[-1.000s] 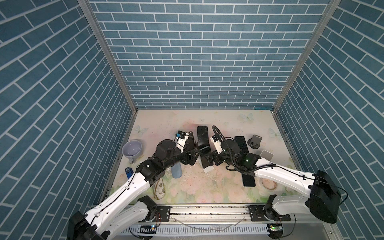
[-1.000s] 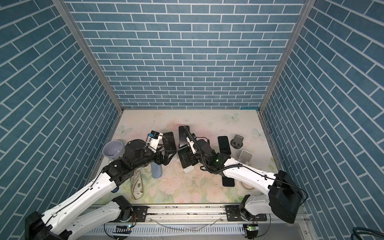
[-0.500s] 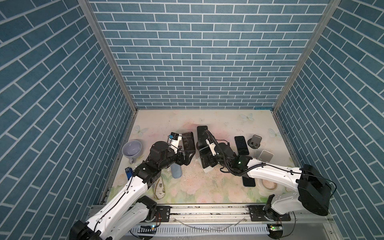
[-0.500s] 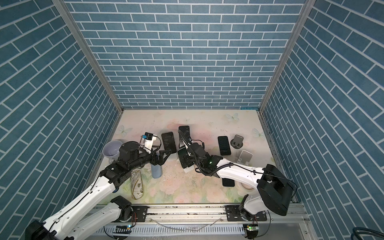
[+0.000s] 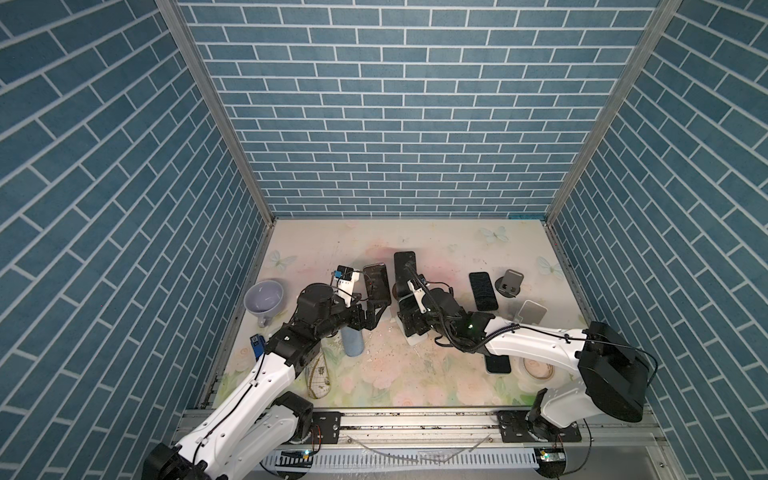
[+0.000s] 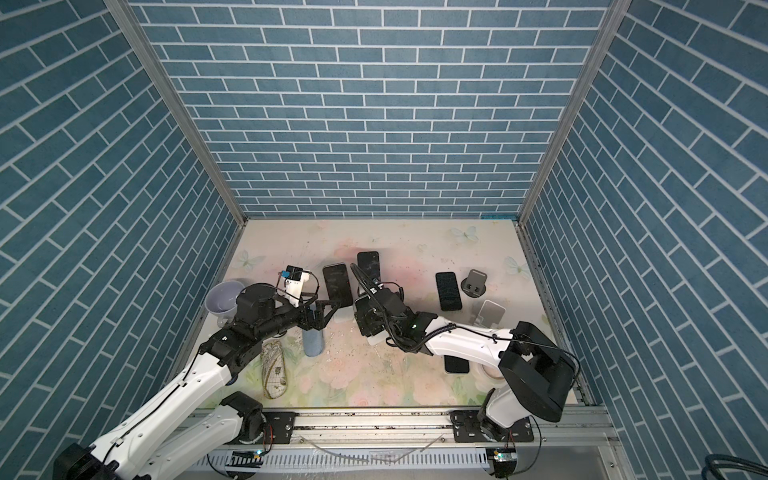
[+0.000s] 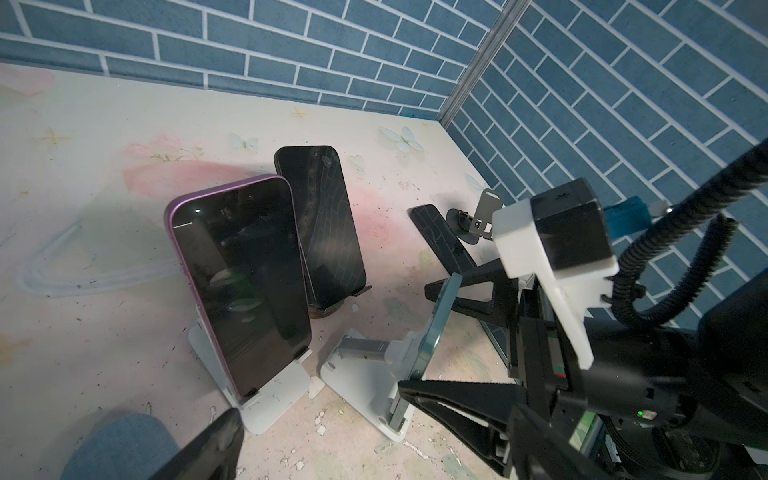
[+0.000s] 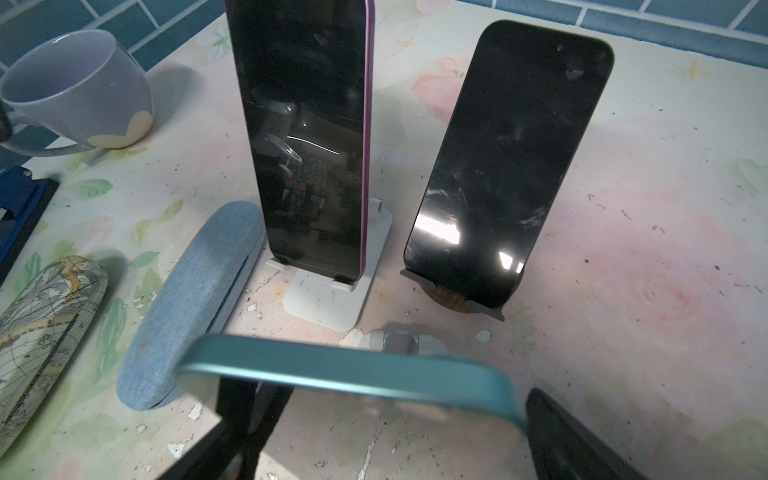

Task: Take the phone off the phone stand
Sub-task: 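Reach the right gripper to the teal-edged phone on its white stand and grasp it, then lift the teal-edged phone off its stand and carry it toward the black phone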

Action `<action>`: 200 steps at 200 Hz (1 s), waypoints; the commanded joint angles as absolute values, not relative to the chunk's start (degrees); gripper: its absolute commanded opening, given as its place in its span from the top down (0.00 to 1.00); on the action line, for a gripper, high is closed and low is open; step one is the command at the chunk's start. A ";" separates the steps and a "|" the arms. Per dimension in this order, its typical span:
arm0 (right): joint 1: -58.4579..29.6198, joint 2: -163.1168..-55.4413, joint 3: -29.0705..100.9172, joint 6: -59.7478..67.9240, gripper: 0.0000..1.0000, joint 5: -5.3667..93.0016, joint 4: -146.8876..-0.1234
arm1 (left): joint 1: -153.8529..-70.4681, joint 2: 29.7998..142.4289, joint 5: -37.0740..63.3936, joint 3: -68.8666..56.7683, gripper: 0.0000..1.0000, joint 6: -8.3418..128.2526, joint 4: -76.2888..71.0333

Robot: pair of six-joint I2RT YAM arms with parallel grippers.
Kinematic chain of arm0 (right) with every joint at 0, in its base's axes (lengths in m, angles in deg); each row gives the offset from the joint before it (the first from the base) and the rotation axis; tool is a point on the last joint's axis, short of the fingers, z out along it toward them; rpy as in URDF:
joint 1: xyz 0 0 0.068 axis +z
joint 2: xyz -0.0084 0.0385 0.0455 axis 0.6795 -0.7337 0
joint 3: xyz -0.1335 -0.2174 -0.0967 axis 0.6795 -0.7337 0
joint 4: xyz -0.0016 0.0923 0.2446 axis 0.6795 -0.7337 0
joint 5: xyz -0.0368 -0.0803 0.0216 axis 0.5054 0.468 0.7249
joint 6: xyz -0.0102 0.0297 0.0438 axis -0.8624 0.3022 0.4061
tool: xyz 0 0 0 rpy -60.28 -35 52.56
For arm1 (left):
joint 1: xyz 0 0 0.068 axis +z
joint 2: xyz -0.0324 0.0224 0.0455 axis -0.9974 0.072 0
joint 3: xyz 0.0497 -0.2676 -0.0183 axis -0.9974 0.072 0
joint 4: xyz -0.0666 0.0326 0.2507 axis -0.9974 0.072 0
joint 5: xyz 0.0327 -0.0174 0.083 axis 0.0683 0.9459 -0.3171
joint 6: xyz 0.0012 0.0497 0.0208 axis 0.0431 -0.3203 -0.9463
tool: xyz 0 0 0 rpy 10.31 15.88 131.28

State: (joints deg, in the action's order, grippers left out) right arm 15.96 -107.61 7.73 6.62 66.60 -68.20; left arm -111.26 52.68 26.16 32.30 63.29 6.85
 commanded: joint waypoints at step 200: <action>17.52 -98.64 8.63 6.94 0.44 77.07 -70.42 | -110.74 53.32 24.57 33.82 0.00 63.99 4.24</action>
State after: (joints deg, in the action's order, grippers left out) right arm 17.32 -104.33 7.73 8.39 72.22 -69.36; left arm -111.10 52.85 24.63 32.67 63.34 6.76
